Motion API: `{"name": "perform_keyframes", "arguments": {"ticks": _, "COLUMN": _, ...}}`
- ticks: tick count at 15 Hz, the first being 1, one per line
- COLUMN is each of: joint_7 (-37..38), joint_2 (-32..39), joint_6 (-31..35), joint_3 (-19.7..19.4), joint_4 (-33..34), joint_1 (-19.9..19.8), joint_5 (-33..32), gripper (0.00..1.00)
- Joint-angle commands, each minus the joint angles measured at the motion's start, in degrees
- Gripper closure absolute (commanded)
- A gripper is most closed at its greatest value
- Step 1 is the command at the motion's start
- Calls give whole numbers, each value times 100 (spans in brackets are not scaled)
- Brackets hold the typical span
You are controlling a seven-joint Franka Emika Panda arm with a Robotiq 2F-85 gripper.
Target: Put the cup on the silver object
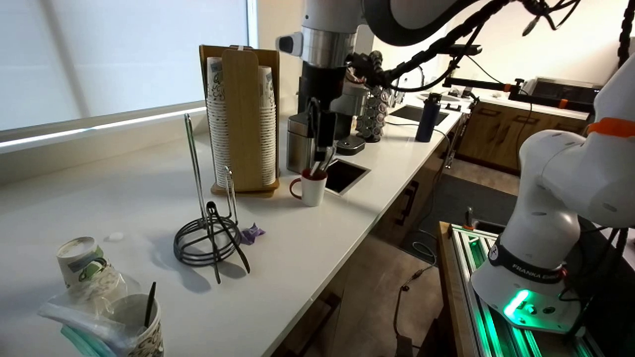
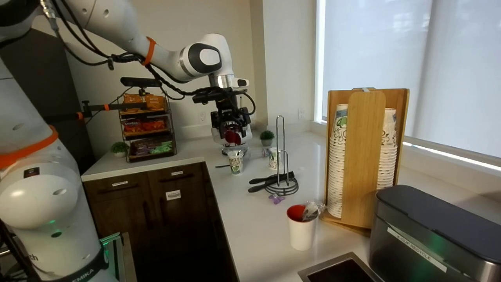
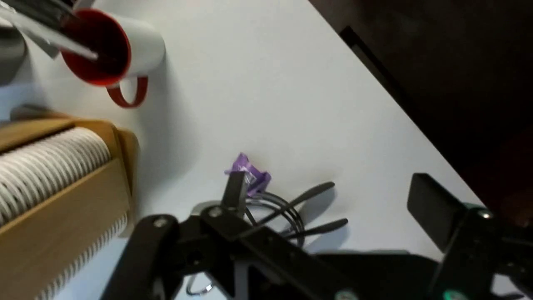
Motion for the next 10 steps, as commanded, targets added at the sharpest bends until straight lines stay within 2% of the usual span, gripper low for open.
{"name": "perform_keyframes", "arguments": {"ticks": 1, "joint_7": 156, "joint_2": 634, "joint_6": 321, "joint_3": 189, "joint_4": 485, "joint_1": 42, "joint_5": -293, "gripper": 0}}
{"name": "perform_keyframes", "arguments": {"ticks": 2, "joint_7": 118, "joint_2": 329, "joint_6": 251, "joint_3": 170, "joint_4": 223, "joint_1": 62, "joint_5": -126, "gripper": 0}}
{"name": "perform_keyframes", "arguments": {"ticks": 5, "joint_7": 117, "joint_2": 609, "joint_6": 274, "joint_3": 183, "joint_4": 450, "joint_1": 49, "joint_5": -186, "gripper": 0}}
{"name": "perform_keyframes", "arguments": {"ticks": 10, "joint_7": 116, "joint_2": 638, "joint_6": 274, "joint_3": 176, "joint_4": 505, "joint_1": 46, "joint_5": -192, "gripper": 0}}
